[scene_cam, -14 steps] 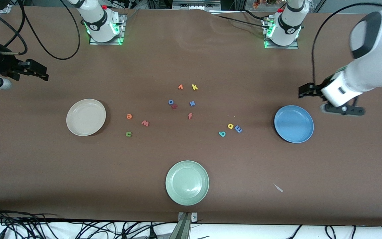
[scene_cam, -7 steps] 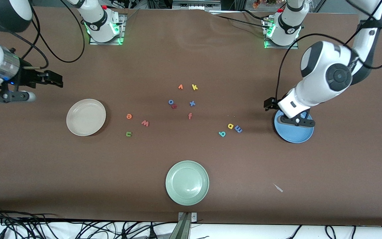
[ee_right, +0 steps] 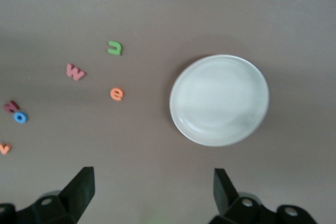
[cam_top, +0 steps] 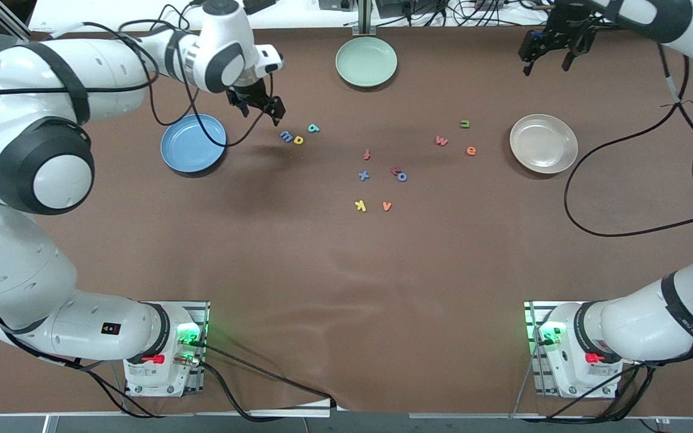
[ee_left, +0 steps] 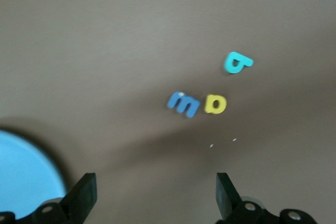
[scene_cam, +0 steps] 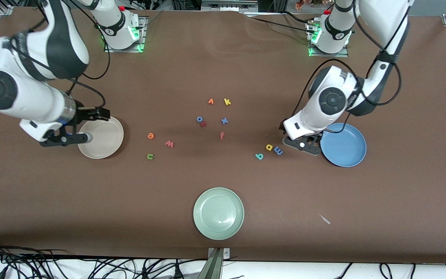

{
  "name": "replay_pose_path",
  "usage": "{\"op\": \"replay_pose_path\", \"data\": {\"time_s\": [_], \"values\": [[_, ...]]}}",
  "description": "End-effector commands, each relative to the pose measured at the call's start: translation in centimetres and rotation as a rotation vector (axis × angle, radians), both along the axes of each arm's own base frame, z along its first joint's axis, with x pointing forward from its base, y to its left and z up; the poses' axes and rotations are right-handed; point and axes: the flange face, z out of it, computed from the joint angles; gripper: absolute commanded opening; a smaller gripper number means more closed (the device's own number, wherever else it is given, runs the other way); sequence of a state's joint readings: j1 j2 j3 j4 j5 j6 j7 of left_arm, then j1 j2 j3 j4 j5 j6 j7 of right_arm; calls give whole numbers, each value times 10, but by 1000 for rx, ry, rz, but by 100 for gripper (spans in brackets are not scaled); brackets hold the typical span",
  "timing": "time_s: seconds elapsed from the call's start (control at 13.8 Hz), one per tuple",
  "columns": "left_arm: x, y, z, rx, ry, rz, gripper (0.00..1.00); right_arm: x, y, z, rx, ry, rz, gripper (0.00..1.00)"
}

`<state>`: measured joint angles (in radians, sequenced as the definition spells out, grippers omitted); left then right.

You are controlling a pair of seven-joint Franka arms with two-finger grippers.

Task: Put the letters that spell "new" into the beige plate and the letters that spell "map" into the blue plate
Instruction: 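Move the left gripper toward the blue letters while the right gripper reaches the orange e, then grasp the blue m with the left gripper while the right gripper grasps the orange e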

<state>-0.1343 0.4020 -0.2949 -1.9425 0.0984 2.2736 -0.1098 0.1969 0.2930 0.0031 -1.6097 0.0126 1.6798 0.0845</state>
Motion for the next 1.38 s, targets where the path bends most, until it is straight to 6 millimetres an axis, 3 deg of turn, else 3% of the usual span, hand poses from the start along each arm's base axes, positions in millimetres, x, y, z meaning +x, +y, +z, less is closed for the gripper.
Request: {"op": "replay_pose_path", "data": {"time_s": [0.0, 0.22, 0.36, 0.65, 0.8, 0.94, 1.16, 1.31], "values": [[-9, 1, -28, -14, -58, -41, 100, 9, 5, -41, 49, -3, -61, 100], [-11, -13, -55, -36, -95, -88, 98, -3, 14, -93, 50, -63, -126, 100], [-12, -21, -70, -2, -136, -176, 96, -12, 16, -117, 49, -90, -163, 100], [-13, -26, -87, -16, -153, -195, 96, -35, 48, -160, 64, -166, -255, 100], [-14, -28, -94, -17, -148, -199, 96, -47, 54, -187, 68, -193, -280, 100], [-10, -26, -100, -17, -154, -195, 93, -58, 67, -206, 71, -207, -292, 100], [-7, -24, -111, -13, -154, -198, 79, -61, 72, -238, 70, -210, -311, 100], [-2, -23, -112, -8, -160, -197, 79, -65, 80, -244, 69, -204, -296, 100]]}}
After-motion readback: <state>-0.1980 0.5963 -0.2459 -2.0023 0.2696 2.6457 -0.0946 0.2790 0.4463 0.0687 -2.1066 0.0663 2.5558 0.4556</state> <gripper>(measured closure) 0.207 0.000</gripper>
